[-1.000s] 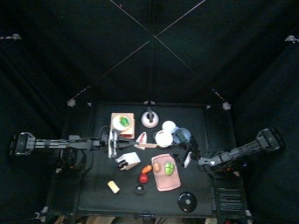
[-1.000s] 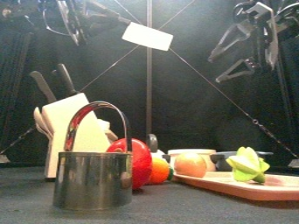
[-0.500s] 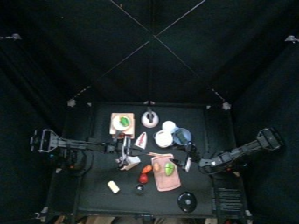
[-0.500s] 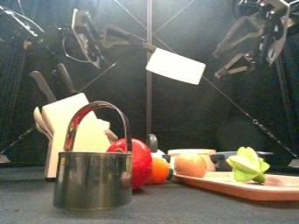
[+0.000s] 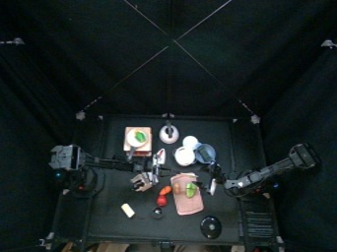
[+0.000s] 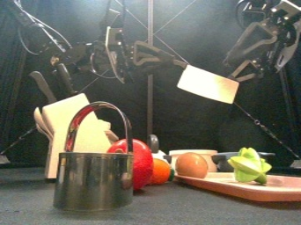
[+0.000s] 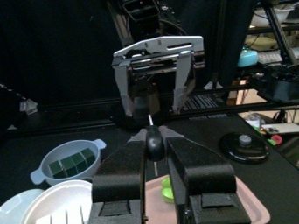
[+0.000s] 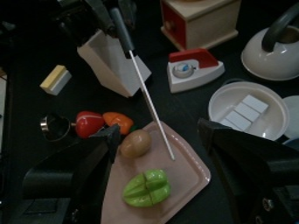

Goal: Grab cleaver with other hand

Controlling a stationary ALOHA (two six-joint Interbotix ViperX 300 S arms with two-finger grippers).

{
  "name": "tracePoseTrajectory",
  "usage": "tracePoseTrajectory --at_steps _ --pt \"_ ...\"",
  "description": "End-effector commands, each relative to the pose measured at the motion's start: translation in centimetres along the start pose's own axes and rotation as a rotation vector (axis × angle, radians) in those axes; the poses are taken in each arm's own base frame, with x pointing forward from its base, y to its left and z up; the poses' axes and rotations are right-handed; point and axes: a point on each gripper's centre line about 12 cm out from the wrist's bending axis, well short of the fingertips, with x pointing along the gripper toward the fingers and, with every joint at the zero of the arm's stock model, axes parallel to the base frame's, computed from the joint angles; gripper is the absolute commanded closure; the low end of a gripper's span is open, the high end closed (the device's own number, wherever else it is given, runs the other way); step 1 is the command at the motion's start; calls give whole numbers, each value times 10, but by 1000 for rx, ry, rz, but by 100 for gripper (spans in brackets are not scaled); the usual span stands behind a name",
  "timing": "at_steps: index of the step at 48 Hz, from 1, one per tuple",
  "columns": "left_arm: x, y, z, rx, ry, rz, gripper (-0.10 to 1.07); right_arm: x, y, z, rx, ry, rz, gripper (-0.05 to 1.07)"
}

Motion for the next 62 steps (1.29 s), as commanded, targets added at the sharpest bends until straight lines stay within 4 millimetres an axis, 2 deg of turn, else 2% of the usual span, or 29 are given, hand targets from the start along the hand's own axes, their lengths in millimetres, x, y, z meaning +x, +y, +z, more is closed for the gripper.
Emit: tracePoseTrajectory --at_steps 1,9,15,27,46,51,62 --pt "9 0 11 -1 -45 -1 49 0 3 0 17 13 13 3" --pt "11 -4 9 -16 -43 1 49 3 3 -7 39 49 4 4" --pt "11 -7 10 -18 -45 -3 49 6 1 -10 51 68 -10 12" --pt "10 -8 9 -20 -42 -4 49 8 -1 -12 74 84 -27 36" --pt "9 -8 -3 -46 -6 5 49 -2 -1 -1 102 40 1 73" --pt "9 -11 -10 -62 27 5 49 -6 -2 2 110 26 10 77" --pt "10 -22 -21 -68 139 -12 49 -7 -8 0 112 27 -4 78"
